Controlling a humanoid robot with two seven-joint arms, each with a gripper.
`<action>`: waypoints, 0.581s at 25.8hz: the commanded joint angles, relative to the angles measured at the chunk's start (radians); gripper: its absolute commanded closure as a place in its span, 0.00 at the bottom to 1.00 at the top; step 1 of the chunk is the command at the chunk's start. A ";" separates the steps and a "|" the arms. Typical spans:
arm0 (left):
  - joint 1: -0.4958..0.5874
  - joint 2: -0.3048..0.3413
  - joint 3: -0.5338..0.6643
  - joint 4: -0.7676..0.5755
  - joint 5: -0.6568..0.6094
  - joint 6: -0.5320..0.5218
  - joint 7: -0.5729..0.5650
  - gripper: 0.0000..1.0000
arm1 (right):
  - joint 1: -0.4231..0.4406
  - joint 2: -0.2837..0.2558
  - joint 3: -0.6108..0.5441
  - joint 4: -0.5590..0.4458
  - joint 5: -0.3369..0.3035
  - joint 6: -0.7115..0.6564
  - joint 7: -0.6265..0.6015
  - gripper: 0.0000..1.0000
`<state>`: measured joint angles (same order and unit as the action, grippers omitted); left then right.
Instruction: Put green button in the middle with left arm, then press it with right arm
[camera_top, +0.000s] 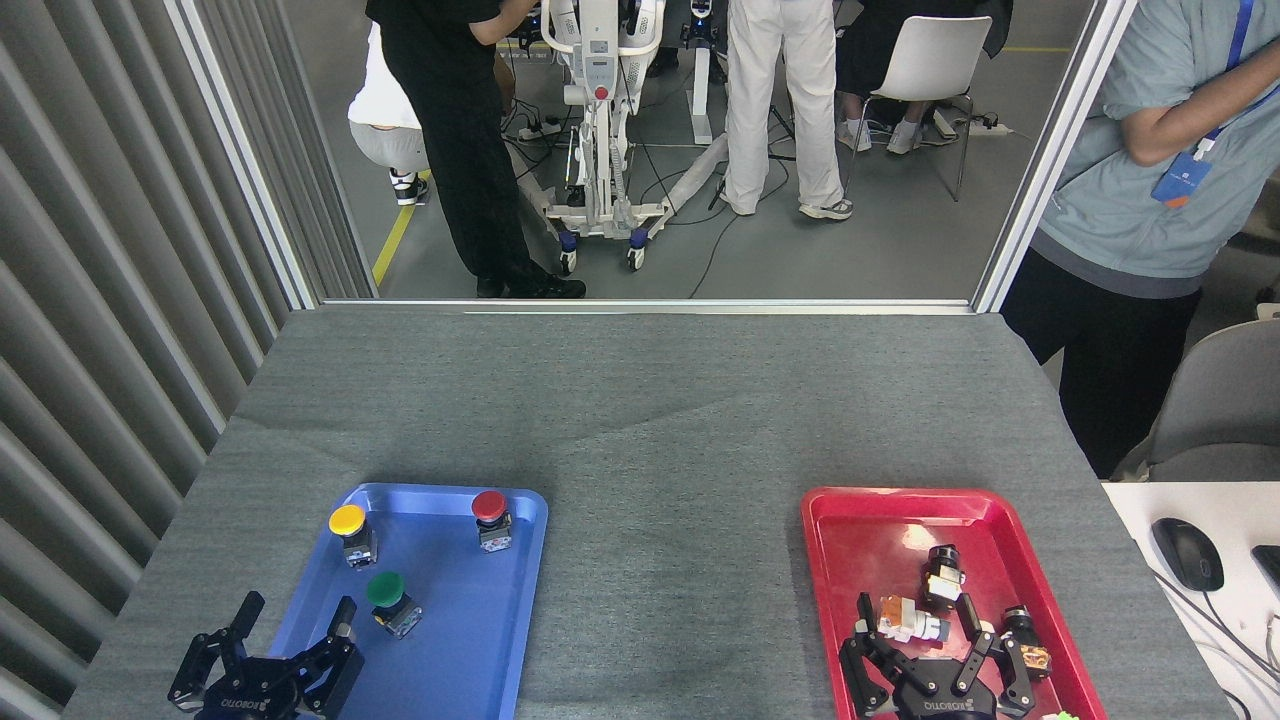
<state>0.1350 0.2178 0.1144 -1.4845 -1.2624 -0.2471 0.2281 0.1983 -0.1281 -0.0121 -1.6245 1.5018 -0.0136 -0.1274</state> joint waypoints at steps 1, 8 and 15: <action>0.000 0.000 0.001 0.000 0.001 0.002 0.000 0.00 | 0.000 -0.001 0.000 0.000 0.000 0.001 0.000 0.00; 0.000 -0.005 0.002 -0.010 -0.003 0.015 0.004 0.00 | 0.001 -0.001 -0.011 0.002 0.000 0.001 0.000 0.00; -0.002 -0.005 0.001 -0.013 -0.005 0.006 0.004 0.00 | 0.001 0.001 -0.011 0.000 0.000 0.000 0.000 0.00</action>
<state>0.1339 0.2129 0.1157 -1.4972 -1.2666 -0.2383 0.2321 0.1994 -0.1275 -0.0231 -1.6236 1.5018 -0.0121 -0.1274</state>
